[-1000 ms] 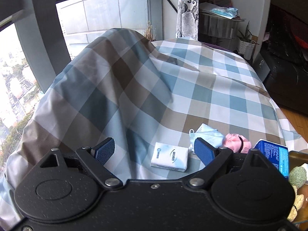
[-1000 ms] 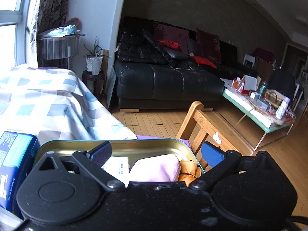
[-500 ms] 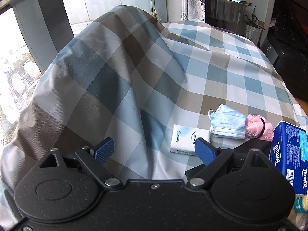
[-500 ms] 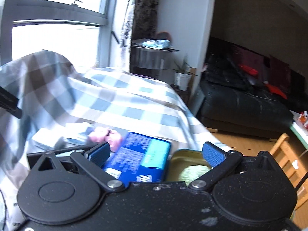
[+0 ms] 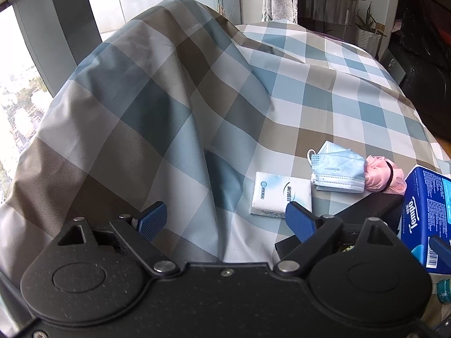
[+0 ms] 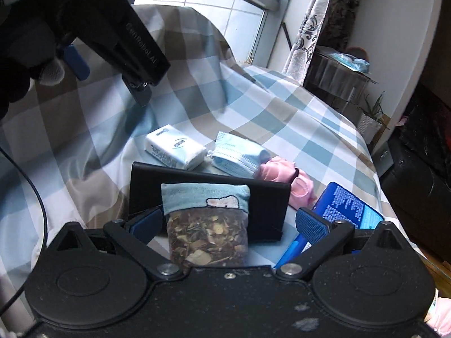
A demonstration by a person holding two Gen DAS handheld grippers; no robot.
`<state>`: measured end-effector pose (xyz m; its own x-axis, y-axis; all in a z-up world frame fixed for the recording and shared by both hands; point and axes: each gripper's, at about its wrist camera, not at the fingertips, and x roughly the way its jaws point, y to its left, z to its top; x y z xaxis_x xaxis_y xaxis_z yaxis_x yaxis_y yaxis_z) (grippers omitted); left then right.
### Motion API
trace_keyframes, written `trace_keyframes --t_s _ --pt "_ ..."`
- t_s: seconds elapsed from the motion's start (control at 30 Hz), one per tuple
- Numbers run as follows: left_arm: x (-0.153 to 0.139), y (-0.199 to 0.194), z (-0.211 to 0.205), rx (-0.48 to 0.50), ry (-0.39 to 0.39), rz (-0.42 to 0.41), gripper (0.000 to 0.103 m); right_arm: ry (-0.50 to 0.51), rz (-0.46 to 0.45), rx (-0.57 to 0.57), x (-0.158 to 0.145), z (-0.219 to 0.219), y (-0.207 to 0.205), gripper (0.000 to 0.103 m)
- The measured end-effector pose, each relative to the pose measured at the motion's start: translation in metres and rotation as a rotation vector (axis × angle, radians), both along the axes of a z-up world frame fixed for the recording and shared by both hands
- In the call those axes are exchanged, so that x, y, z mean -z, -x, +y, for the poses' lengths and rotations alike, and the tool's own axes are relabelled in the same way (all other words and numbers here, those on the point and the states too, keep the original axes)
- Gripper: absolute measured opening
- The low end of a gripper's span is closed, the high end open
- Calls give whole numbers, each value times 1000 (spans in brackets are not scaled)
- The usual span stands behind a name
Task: Organize soft objects
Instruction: 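Grasp the second white tissue pack with left gripper while right gripper grasps the herb sachet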
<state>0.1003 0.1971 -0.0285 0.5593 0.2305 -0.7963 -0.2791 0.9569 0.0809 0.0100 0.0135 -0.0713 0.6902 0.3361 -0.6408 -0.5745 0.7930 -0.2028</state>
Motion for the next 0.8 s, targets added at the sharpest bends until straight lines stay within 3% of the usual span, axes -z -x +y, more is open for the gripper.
trace_keyframes --t_s 0.37,0.43,0.57,0.8 --pt "12 -6 -9 40 -17 14 89 30 111 -36 43 11 -20 79" --pt "15 -10 -12 50 -27 19 89 42 82 -55 46 12 -16 77" --pt "24 -21 -23 95 -58 35 89 24 62 -89 47 10 -10 57" --pt "33 -46 -41 175 -58 60 89 -10 57 -98 45 5 -7 52"
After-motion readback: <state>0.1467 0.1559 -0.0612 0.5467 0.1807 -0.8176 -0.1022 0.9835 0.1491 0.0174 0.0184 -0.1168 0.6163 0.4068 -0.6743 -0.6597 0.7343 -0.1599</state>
